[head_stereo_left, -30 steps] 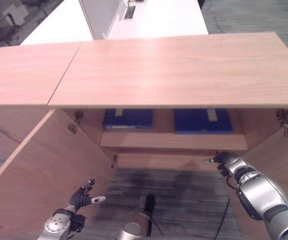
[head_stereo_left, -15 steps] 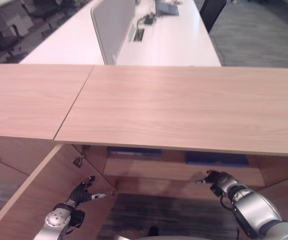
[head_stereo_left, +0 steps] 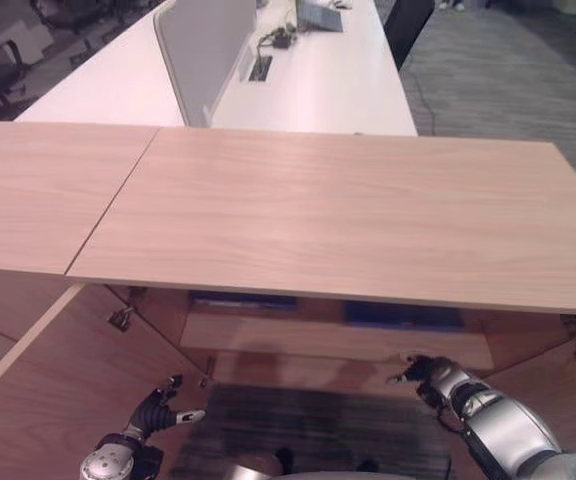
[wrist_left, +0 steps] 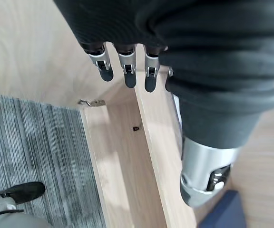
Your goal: Put the empty folder in the office cabinet
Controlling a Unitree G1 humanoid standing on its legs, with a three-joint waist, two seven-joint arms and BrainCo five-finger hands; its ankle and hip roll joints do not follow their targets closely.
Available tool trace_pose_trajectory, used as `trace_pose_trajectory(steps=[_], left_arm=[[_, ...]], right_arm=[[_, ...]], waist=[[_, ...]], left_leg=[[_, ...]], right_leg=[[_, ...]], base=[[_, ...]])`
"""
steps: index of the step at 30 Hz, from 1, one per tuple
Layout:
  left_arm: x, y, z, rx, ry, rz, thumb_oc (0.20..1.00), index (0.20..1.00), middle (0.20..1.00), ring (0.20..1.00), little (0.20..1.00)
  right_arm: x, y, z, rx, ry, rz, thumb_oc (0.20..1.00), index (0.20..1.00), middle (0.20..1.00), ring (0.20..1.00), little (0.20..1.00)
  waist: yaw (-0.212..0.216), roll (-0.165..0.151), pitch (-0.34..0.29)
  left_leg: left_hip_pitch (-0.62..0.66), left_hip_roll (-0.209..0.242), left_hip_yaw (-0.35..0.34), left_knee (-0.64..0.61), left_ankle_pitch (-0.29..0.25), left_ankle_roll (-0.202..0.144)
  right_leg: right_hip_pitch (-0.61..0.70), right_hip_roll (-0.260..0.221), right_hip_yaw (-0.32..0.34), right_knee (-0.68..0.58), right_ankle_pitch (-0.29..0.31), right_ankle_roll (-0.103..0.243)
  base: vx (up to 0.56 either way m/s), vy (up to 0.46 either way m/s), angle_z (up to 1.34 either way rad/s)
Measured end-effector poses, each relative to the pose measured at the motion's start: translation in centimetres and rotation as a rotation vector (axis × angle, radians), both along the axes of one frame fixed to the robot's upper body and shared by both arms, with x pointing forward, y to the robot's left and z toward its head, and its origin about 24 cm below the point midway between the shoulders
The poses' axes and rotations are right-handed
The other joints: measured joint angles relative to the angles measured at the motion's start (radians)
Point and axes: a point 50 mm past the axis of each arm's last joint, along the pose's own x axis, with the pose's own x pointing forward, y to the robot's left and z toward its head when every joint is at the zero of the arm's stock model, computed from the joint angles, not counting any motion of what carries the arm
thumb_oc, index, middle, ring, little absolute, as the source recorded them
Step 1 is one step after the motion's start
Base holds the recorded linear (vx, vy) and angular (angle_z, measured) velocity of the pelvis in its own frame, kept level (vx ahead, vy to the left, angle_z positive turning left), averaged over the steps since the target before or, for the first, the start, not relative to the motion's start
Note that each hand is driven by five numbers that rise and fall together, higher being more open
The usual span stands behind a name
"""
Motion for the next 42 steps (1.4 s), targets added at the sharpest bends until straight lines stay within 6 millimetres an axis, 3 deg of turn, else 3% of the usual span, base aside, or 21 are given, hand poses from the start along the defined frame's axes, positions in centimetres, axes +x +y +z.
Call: trace_pose_trajectory(steps=[5, 11, 16, 19, 21, 22, 24, 29, 39, 42], left_arm=[[0.1, -0.1, 0.0, -0.001, -0.002, -0.005, 1.0, 1.0, 1.0, 1.0, 1.0], [-0.1, -0.5, -0.5, 0.002, 0.019, -0.012, 1.0, 1.0, 1.0, 1.0, 1.0], [2.7, -1.8, -0.3, -0.001, -0.038, -0.063, 1.0, 1.0, 1.0, 1.0, 1.0], [5.1, -2.6, 0.5, -0.013, -0.106, -0.085, 1.0, 1.0, 1.0, 1.0, 1.0], [5.5, -2.6, 0.7, -0.013, -0.119, -0.076, 1.0, 1.0, 1.0, 1.0, 1.0], [6.2, -2.5, 1.1, -0.007, -0.144, -0.076, 1.0, 1.0, 1.0, 1.0, 1.0], [7.2, -3.0, 1.5, -0.006, -0.17, -0.093, 1.0, 1.0, 1.0, 1.0, 1.0], [7.3, -2.9, 1.5, 0.001, -0.184, -0.082, 1.0, 1.0, 1.0, 1.0, 1.0], [7.7, -2.6, 1.7, 0.019, -0.208, -0.067, 1.0, 1.0, 1.0, 1.0, 1.0], [8.1, -2.6, 2.0, 0.027, -0.227, -0.06, 1.0, 1.0, 1.0, 1.0, 1.0]], right_arm=[[0.1, -1.1, 0.5, -0.029, -0.031, -0.03, 1.0, 1.0, 1.0, 1.0, 1.0], [2.3, -2.1, 2.4, -0.075, -0.155, -0.078, 1.0, 1.0, 1.0, 1.0, 1.0], [7.1, -3.6, 7.5, -0.157, -0.351, -0.074, 1.0, 1.0, 1.0, 1.0, 1.0], [10.5, -3.2, 11.6, -0.161, -0.517, -0.057, 1.0, 1.0, 1.0, 1.0, 1.0], [11.5, -2.4, 12.7, -0.142, -0.567, -0.032, 1.0, 1.0, 1.0, 1.0, 1.0], [13.0, -1.6, 14.9, -0.139, -0.649, 0.015, 1.0, 1.0, 1.0, 1.0, 1.0], [13.9, -1.6, 16.6, -0.153, -0.699, 0.022, 1.0, 1.0, 1.0, 1.0, 1.0], [14.7, -1.7, 18.7, -0.189, -0.769, 0.054, 1.0, 1.0, 1.0, 1.0, 1.0], [15.0, -2.6, 20.3, -0.271, -0.79, 0.086, 1.0, 1.0, 1.0, 1.0, 1.0], [15.7, -3.2, 23.1, -0.338, -0.852, 0.099, 1.0, 1.0, 1.0, 1.0, 1.0]], waist=[[-0.002, 0.008, -0.002], [0.005, 0.037, 0.018], [0.003, 0.089, 0.108], [-0.014, 0.115, 0.2], [-0.02, 0.11, 0.215], [-0.032, 0.104, 0.243], [-0.033, 0.103, 0.276], [-0.04, 0.09, 0.299], [-0.076, 0.075, 0.338], [-0.079, 0.076, 0.359]], left_leg=[[-0.03, 0.009, -0.022, 0.007, 0.004, -0.01], [-0.064, 0.006, -0.033, 0.017, 0.008, -0.011], [-0.16, 0.003, -0.057, 0.082, 0.016, -0.015], [-0.232, 0.007, -0.068, 0.159, 0.001, -0.018], [-0.274, 0.007, -0.066, 0.193, -0.004, -0.016], [-0.343, 0.006, -0.062, 0.258, -0.024, -0.012], [-0.39, 0.004, -0.054, 0.315, -0.041, -0.007], [-0.473, 0.002, -0.038, 0.414, -0.08, 0.005], [-0.626, 0.005, -0.016, 0.543, -0.109, 0.019], [-0.679, 0.006, -0.014, 0.603, -0.127, 0.026]], right_leg=[[-0.009, 0.007, -0.024, 0.001, -0.005, -0.007], [-0.038, 0.003, -0.034, 0.003, -0.001, -0.005], [-0.101, -0.002, -0.056, 0.02, 0.024, -0.032], [-0.174, -0.018, -0.057, 0.117, -0.011, -0.051], [-0.225, -0.03, -0.05, 0.174, -0.03, -0.054], [-0.305, -0.052, -0.04, 0.266, -0.065, -0.064], [-0.36, -0.07, -0.028, 0.34, -0.089, -0.07], [-0.45, -0.094, 0.0, 0.44, -0.128, -0.069], [-0.595, -0.109, 0.034, 0.544, -0.133, -0.078], [-0.645, -0.121, 0.042, 0.601, -0.144, -0.091]], base=[[0.02, -0.07, 0.14], [-0.05, -0.031, 0.07], [-0.18, -0.005, 0.14], [-0.11, 0.009, 0.06], [-0.12, 0.032, -0.02], [-0.07, 0.022, -0.06], [-0.05, 0.016, -0.05], [-0.05, 0.014, -0.08], [-0.06, 0.005, -0.06], [-0.05, 0.0, 0.0]])
